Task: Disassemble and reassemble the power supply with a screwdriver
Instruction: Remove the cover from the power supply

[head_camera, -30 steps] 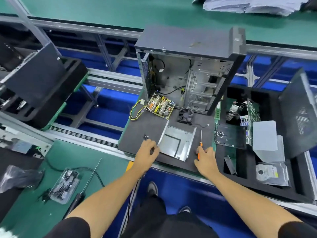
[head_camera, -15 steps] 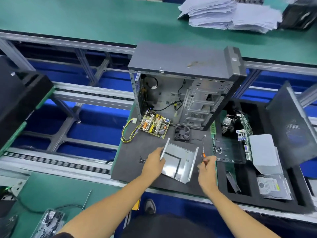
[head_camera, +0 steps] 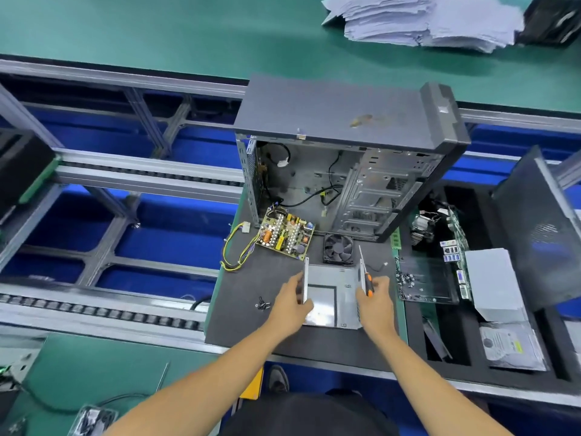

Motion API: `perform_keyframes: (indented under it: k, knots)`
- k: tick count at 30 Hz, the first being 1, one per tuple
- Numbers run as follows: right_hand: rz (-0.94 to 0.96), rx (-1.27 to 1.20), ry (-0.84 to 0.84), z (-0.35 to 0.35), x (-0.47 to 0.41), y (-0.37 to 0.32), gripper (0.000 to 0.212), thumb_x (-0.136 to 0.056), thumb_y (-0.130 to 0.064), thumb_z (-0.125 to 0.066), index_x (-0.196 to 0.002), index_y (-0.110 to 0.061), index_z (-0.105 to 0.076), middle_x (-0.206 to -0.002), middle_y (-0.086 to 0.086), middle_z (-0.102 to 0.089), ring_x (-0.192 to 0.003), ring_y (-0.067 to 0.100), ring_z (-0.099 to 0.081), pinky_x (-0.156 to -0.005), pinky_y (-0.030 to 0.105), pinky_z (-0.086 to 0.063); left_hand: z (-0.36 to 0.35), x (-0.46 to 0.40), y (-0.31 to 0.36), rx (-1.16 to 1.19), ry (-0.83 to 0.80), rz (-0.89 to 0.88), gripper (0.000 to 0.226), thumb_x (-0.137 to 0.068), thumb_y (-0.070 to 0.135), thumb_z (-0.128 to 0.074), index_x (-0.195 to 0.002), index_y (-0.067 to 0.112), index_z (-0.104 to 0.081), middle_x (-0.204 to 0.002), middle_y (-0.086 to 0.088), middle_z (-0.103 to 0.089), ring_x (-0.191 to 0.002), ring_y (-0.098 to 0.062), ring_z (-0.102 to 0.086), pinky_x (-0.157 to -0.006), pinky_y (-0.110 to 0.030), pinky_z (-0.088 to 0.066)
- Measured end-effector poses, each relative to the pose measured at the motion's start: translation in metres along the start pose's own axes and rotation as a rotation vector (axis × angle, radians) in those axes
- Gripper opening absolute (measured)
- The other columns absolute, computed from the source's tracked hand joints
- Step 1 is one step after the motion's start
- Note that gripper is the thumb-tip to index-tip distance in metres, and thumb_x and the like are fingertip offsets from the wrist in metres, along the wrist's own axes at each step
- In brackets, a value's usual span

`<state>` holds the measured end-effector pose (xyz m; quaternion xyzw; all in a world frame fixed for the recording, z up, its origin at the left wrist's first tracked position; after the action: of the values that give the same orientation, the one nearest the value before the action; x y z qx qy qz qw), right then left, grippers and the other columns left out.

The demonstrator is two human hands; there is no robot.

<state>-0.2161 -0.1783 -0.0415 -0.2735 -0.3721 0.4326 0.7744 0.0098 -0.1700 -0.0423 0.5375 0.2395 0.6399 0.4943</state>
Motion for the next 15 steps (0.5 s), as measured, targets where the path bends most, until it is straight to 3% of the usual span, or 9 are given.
perform_keyframes:
  k: [5,8,11,15]
  knots:
    - [-0.098,-0.029,-0.052,-0.008,-0.009,0.009,0.020,-0.097,-0.019,-0.056,-0.083,-0.011,-0.043,-0.091,0.016,-0.054,-0.072,0.026,-0.048,-0.064,0.033,-0.037,-0.001,-0.013,0.005,-0.109,-0.008,0.088,0.070,-0.089,0.019,-0.062,-0.153,0.028,-0.035,-0.137,0.004,-0.061,-0.120,-0.022,-0.060,-0.100,-0.044,-0.051]
    - [-0.147,-0.096,-0.101,-0.006,-0.008,0.013,0.029,-0.091,-0.016,-0.058,-0.073,-0.016,-0.035,-0.072,0.006,-0.041,-0.061,0.019,-0.036,-0.058,0.030,-0.029,0.001,-0.015,0.005,-0.058,-0.013,0.058,0.071,-0.088,0.014,-0.062,-0.153,0.031,-0.038,-0.132,0.005,-0.064,-0.112,-0.015,-0.065,-0.099,-0.040,-0.053]
    - [-0.174,-0.152,-0.094,-0.001,-0.005,0.017,0.032,-0.085,-0.015,-0.065,-0.068,-0.018,-0.039,-0.053,-0.008,-0.038,-0.052,0.016,-0.033,-0.052,0.029,-0.026,0.007,-0.017,0.008,-0.032,-0.052,-0.003,0.080,-0.087,0.015,-0.067,-0.155,0.040,-0.033,-0.128,0.008,-0.068,-0.099,-0.007,-0.070,-0.094,-0.033,-0.055]
    - [-0.175,-0.193,-0.142,0.008,-0.006,0.014,0.020,-0.077,-0.019,-0.073,-0.064,-0.015,-0.059,-0.060,-0.011,-0.050,-0.059,0.016,-0.043,-0.059,0.031,-0.034,0.009,-0.016,0.005,0.090,-0.104,0.007,0.080,-0.089,0.018,-0.074,-0.155,0.036,-0.033,-0.128,0.005,-0.066,-0.108,-0.015,-0.069,-0.095,-0.043,-0.057]
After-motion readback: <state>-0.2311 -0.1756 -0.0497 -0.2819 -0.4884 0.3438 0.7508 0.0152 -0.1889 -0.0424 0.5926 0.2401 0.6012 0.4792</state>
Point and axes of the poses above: each hand's wrist, its own x-axis away from the middle knuckle, its own z-axis out of the back of the hand, y = z × x, the point moved 6 cm from there along -x, towards the middle knuckle
